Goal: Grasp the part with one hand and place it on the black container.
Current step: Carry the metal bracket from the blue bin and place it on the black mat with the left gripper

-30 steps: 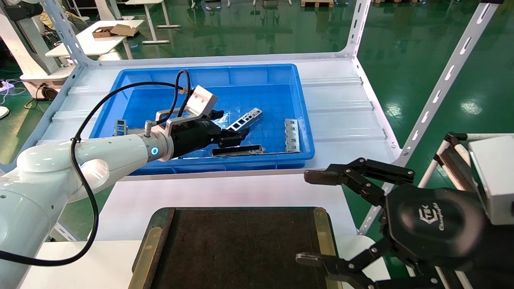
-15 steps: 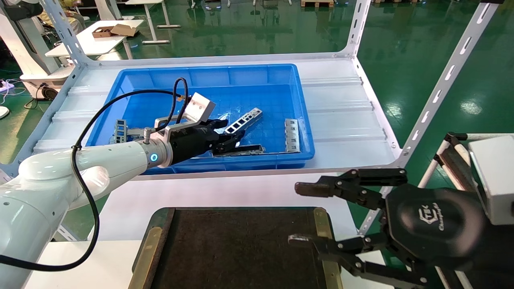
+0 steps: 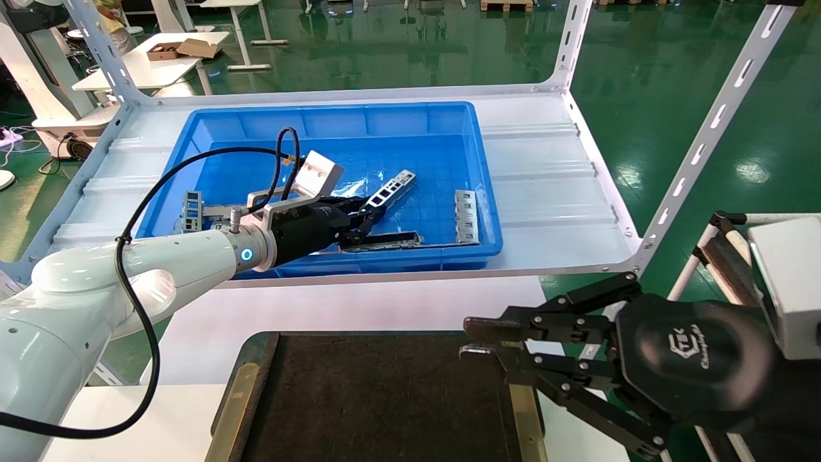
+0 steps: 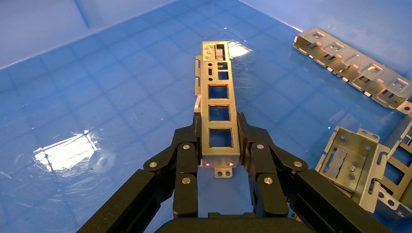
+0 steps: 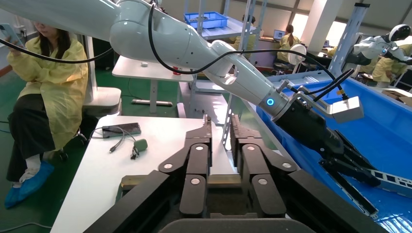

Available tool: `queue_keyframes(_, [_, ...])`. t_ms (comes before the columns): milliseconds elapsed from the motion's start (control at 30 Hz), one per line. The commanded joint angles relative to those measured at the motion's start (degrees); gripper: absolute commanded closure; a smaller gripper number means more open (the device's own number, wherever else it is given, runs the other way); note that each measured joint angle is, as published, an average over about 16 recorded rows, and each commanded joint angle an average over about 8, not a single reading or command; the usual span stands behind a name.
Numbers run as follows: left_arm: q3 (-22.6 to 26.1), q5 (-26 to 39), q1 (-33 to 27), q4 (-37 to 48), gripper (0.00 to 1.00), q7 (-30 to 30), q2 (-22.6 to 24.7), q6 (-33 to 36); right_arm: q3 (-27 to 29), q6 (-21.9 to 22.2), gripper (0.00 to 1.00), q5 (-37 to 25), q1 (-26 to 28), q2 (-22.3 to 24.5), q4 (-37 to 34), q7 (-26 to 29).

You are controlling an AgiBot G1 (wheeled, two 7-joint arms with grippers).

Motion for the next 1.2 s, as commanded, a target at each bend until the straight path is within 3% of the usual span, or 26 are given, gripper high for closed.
queue_keyframes(33, [0.0,-0.1,0.1,-0.1,1.0,-0.1,0.0,-0.1,0.0,0.0,1.0,0.0,0.0,0.0,0.0,0.0])
queue_keyframes(400, [-2.5,-4.5,-2.1,-1.2,1.0,1.1,-1.8,6.1,0.0,0.0,1.0,0.0,0.0,0.0,0.0,0.0])
queue_keyframes(800, [-4.9,-8.8,-2.3,-2.5,1.0,1.7,-7.4,26.5,-0.1,0.0,1.0,0.1,0.0,0.0,0.0,0.0])
queue_keyframes(1200, [-5.9,-11.5,5.6,-8.5,1.0,1.2,-12.5,43.1,-0.1,0.1,1.0,0.1,0.0,0.1,0.0,-0.1])
